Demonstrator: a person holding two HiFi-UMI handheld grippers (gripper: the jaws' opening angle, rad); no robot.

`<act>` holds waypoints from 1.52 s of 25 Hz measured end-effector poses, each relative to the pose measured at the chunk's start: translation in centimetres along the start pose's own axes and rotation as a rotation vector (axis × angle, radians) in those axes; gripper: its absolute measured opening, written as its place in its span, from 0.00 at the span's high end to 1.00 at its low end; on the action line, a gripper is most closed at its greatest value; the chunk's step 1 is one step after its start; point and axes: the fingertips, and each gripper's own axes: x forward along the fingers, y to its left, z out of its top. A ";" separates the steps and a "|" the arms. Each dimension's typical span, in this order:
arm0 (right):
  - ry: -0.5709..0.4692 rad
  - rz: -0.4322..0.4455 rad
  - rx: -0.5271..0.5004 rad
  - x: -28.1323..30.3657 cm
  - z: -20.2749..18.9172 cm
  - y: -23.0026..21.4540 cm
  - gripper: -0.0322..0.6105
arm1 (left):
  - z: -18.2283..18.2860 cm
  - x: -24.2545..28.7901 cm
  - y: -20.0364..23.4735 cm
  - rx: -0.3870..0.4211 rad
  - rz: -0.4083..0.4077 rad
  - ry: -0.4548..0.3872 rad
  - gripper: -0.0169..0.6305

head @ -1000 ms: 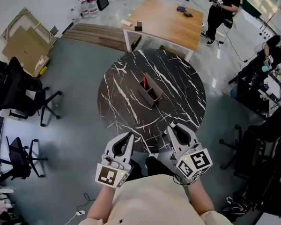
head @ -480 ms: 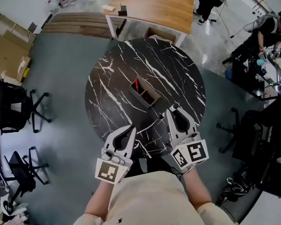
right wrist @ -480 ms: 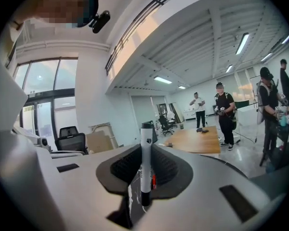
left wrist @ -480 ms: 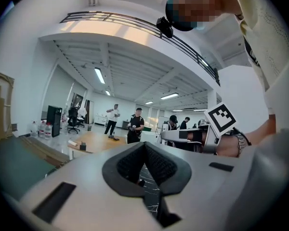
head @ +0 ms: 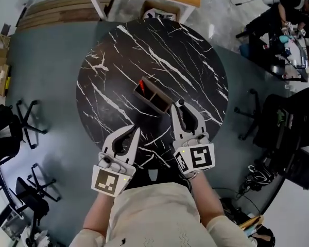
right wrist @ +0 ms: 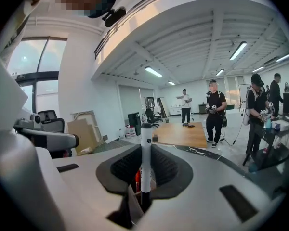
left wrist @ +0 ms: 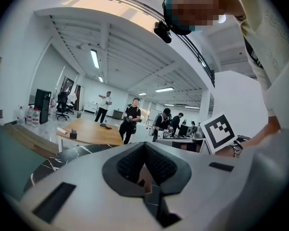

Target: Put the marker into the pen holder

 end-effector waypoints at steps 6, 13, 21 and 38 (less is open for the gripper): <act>0.036 -0.002 -0.057 3.0 -2.3 0.1 0.84 | -1.9 1.5 2.2 -0.032 -0.029 0.061 0.96; 0.074 0.022 -0.081 5.3 -4.3 0.8 0.84 | -3.2 2.1 3.6 -0.047 -0.039 0.102 0.96; 0.139 0.045 -0.111 5.6 -6.2 0.9 0.84 | -3.9 1.8 4.0 -0.077 -0.002 0.095 0.96; 0.116 0.036 -0.076 2.1 -3.5 0.7 0.92 | -3.0 1.0 0.9 -0.052 0.021 0.054 0.96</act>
